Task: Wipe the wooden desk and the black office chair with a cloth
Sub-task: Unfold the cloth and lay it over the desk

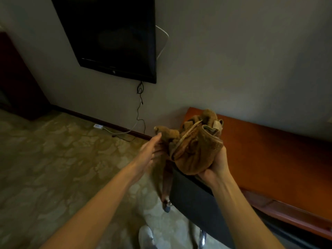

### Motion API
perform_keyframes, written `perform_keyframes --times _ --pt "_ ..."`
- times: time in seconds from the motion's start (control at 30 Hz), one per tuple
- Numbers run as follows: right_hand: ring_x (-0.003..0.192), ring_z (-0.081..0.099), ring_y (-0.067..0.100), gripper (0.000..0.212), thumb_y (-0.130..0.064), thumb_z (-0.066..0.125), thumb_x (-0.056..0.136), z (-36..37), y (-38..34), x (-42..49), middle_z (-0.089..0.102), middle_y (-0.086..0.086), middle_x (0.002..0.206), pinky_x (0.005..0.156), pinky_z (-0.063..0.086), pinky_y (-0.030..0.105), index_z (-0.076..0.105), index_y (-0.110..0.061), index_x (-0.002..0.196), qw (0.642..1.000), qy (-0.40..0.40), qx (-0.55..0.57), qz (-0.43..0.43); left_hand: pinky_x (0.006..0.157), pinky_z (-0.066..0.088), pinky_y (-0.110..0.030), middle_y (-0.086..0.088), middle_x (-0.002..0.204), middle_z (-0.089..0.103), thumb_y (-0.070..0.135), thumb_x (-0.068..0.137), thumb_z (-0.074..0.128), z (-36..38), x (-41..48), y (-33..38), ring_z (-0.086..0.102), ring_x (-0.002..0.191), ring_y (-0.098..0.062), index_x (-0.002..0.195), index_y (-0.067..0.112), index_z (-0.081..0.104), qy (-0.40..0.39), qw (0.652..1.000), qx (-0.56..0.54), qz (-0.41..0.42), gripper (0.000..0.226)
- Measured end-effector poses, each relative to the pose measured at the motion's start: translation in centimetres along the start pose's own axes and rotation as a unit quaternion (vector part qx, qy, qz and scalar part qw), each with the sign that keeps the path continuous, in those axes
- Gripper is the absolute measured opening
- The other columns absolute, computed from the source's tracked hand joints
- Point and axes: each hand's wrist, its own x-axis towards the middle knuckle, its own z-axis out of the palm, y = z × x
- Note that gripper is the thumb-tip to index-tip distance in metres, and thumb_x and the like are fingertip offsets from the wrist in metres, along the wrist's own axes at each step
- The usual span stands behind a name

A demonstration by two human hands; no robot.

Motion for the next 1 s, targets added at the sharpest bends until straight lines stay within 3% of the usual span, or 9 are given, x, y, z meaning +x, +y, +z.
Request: perform_keyframes --times 0.13,0.23,0.37,0.5,0.63,0.77,0.83,0.93,1.0 --pt "0.128 0.053 0.033 0.036 -0.031 0.063 0.094 1.3 3.7 6.6 0.057 0.016 0.14 0.124 0.025 0.049 0.067 -0.012 0.125 0.998 -0.029 0.028 0.056 0.092 0.047 -0.034 0.009 0.116 0.077 0.091 0.054 0.074 -5.2 4.6 2.0 0.072 0.106 -0.007 0.121 0.028 0.073 0.026 0.999 0.016 0.012 0.092" --pt "0.127 0.055 0.036 0.043 -0.032 0.063 0.09 2.6 6.2 12.0 0.059 0.018 0.139 0.124 0.026 0.051 0.068 -0.01 0.126 0.995 -0.027 0.037 0.093 0.086 0.049 -0.021 0.021 0.112 0.075 0.091 0.047 0.075 -9.5 7.4 3.7 0.069 0.106 0.002 0.119 0.03 0.067 0.032 0.997 0.072 0.02 0.095" --pt "0.145 0.041 0.038 0.065 -0.05 0.055 0.095 4.8 9.6 18.5 0.047 0.022 0.154 0.123 0.027 0.053 0.057 -0.009 0.145 0.988 -0.031 0.046 0.147 0.072 0.051 -0.006 0.027 0.102 0.075 0.059 0.071 0.086 -15.1 10.2 6.5 0.067 0.097 0.013 0.119 0.032 0.059 -0.017 0.984 0.176 0.01 0.061" --pt "0.141 0.048 0.04 0.087 -0.075 0.055 0.09 6.3 13.2 23.4 0.049 0.022 0.153 0.121 0.032 0.055 0.053 -0.009 0.148 0.978 -0.063 0.065 0.186 0.072 0.052 -0.007 0.014 0.106 0.071 0.02 0.092 0.076 -19.8 13.9 6.6 0.068 0.088 0.013 0.125 0.014 0.062 0.047 0.982 0.179 0.024 0.035" --pt "0.145 0.041 0.043 0.108 -0.09 0.054 0.077 7.0 16.1 28.0 0.044 0.023 0.156 0.121 0.022 0.065 0.049 -0.011 0.152 0.979 -0.048 0.025 0.198 0.065 0.048 -0.013 -0.006 0.093 0.069 0.001 0.102 0.054 -24.3 18.3 5.7 0.065 0.087 -0.013 0.107 0.001 0.069 0.119 0.974 0.188 0.032 0.016" --pt "0.127 0.062 0.034 0.08 -0.082 0.066 0.069 7.2 18.8 32.2 0.068 0.014 0.133 0.112 0.035 0.069 0.077 -0.018 0.117 0.98 0.065 -0.109 0.153 0.063 0.048 -0.02 0.0 0.079 0.065 -0.002 0.102 0.047 -28.9 22.5 4.8 0.063 0.073 -0.008 0.092 0.014 0.067 0.137 0.981 0.138 0.017 0.027" --pt "0.121 0.066 0.03 0.076 -0.072 0.075 0.065 7.8 20.2 33.9 0.072 0.009 0.126 0.11 0.041 0.066 0.071 -0.025 0.124 0.97 0.127 -0.164 0.13 0.066 0.05 -0.023 0.001 0.074 0.065 0.003 0.103 0.047 -31.0 24.2 4.6 0.064 0.067 -0.004 0.095 0.019 0.066 0.121 0.986 0.119 0.012 0.026" --pt "0.118 0.068 0.028 0.083 -0.057 0.089 0.059 8.9 22.3 36.4 0.073 0.008 0.125 0.102 0.054 0.051 0.066 -0.024 0.13 0.944 0.218 -0.221 0.112 0.075 0.053 -0.02 0.008 0.091 0.073 0.011 0.105 0.049 -33.9 26.7 5.4 0.069 0.084 -0.001 0.104 0.029 0.068 0.083 0.993 0.087 0.017 0.026" --pt "0.098 0.074 0.025 0.054 -0.038 0.085 0.072 9.3 24.1 37.9 0.077 0.01 0.11 0.079 0.062 0.04 0.07 -0.015 0.12 0.934 0.262 -0.226 0.09 0.072 0.052 -0.012 0.013 0.1 0.074 0.014 0.106 0.05 -35.5 28.4 6.6 0.07 0.091 0.003 0.108 0.032 0.068 0.041 0.996 0.078 0.029 0.025"
